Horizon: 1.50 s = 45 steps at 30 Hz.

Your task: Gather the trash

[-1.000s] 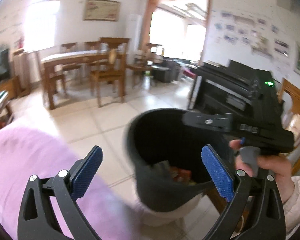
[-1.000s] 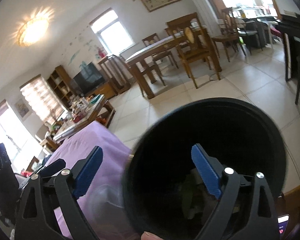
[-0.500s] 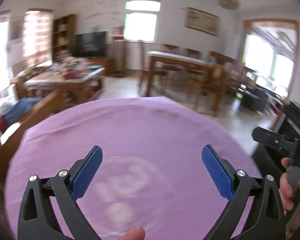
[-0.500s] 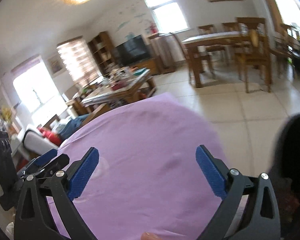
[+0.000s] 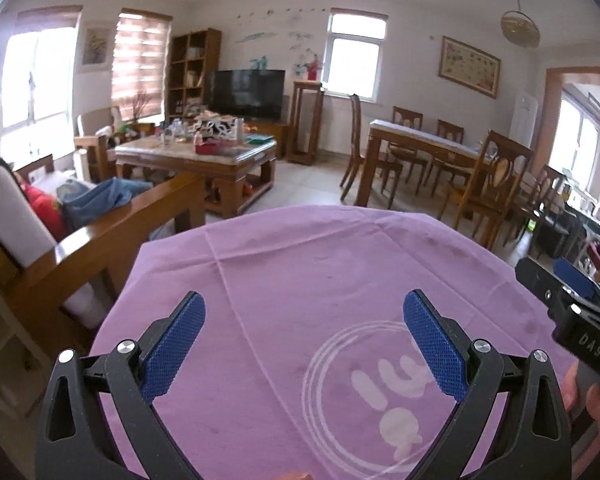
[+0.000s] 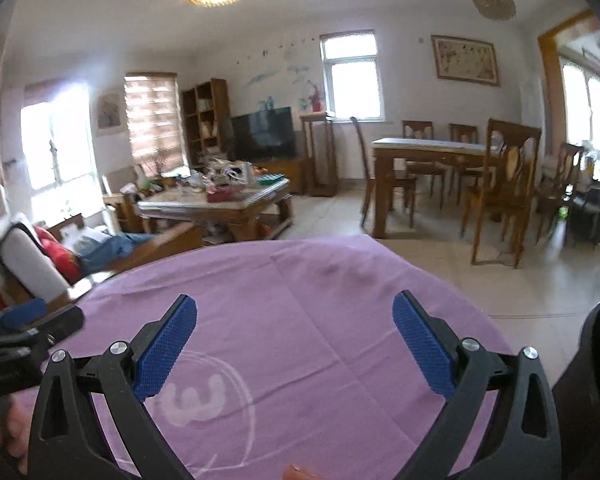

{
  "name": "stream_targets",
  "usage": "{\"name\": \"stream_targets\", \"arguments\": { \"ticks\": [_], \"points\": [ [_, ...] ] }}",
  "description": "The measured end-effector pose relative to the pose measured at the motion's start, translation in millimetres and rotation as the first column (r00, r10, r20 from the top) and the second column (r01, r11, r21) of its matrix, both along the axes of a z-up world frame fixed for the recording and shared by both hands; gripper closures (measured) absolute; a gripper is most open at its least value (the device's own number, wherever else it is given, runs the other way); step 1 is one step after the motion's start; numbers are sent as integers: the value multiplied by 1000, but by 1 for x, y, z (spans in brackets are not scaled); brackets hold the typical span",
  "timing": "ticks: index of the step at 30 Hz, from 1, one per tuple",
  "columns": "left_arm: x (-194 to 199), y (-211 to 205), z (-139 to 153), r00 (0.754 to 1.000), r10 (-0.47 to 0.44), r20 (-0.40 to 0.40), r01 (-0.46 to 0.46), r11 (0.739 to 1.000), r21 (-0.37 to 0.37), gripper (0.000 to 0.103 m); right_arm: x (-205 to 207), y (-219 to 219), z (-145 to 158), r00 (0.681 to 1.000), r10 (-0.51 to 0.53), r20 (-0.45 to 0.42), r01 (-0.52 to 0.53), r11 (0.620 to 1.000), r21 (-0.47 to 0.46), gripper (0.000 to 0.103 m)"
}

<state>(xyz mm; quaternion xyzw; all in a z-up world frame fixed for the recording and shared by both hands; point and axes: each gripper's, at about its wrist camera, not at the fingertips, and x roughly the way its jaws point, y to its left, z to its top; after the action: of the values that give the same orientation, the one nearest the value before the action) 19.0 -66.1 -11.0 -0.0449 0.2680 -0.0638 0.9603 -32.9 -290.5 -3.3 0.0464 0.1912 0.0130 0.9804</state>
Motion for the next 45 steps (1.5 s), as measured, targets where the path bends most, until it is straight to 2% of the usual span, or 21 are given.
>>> {"name": "stream_targets", "arguments": {
  "ticks": [9, 30, 45],
  "points": [
    [13, -11, -11, 998, 23, -53, -23, 1000, -5, 5, 3, -6, 6, 999, -43, 16, 42, 997, 63, 5],
    [7, -9, -11, 999, 44, -9, -44, 999, 12, 5, 5, -10, 2, 998, -61, 33, 59, 995, 75, 5],
    [7, -9, -11, 999, 46, -8, -46, 999, 10, 5, 6, -10, 2, 998, -59, 33, 57, 996, 70, 5]
  ]
}}
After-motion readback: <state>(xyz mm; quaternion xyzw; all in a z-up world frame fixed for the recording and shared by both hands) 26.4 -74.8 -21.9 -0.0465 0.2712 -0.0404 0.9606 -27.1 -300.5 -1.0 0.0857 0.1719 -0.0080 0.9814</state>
